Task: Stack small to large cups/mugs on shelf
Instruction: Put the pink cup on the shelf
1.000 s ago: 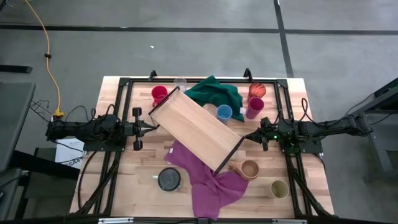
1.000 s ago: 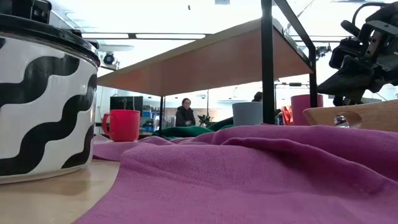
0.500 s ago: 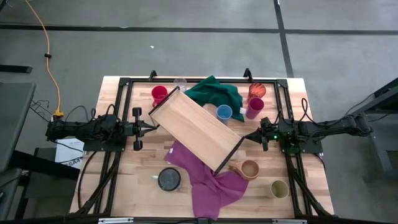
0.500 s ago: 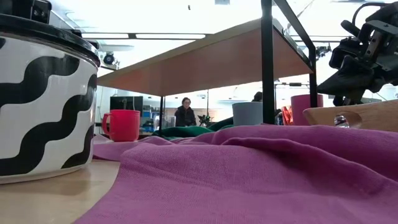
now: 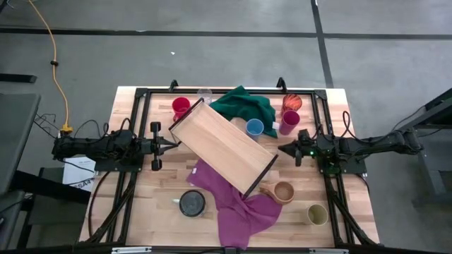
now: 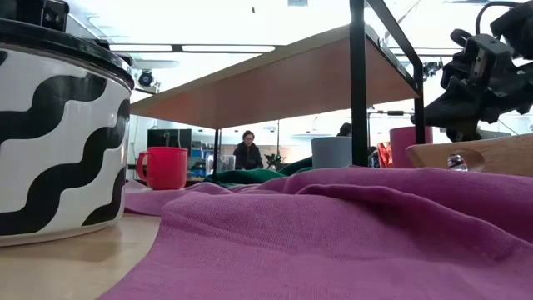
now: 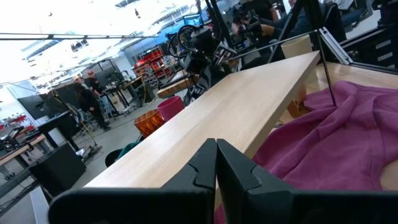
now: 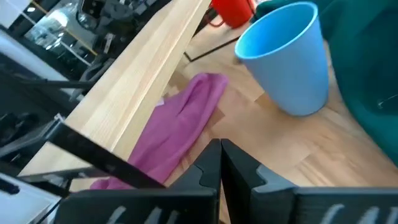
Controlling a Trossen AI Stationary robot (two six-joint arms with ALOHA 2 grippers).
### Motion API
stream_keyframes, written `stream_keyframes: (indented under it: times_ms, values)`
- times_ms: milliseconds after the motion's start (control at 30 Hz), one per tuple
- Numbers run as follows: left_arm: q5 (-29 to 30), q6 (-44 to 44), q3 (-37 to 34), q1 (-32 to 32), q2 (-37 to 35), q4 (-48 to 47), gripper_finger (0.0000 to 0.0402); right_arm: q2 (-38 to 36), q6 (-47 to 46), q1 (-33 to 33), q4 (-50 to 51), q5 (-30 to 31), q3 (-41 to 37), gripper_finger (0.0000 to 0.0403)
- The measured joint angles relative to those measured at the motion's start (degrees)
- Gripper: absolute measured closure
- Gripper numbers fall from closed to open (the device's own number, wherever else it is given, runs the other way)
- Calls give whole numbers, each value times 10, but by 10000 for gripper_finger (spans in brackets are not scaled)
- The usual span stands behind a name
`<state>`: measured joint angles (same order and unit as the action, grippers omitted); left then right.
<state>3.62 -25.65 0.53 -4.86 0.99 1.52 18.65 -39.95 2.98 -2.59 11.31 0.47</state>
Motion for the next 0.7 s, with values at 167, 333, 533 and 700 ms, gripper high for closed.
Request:
stream_keyframes:
  times_ms: [167, 333, 533, 700]
  values:
    - [0, 0, 0, 0, 0, 0, 401, 0, -30, 0, -11, 68, 0, 402]
    - [0, 0, 0, 0, 0, 0, 401, 0, -96, -4, -67, 178, 0, 402]
    - [0, 0, 0, 0, 0, 0, 401, 0, -95, -22, -138, 206, 0, 402]
    - [0, 0, 0, 0, 0, 0, 401, 0, -95, -28, -186, 202, 0, 402]
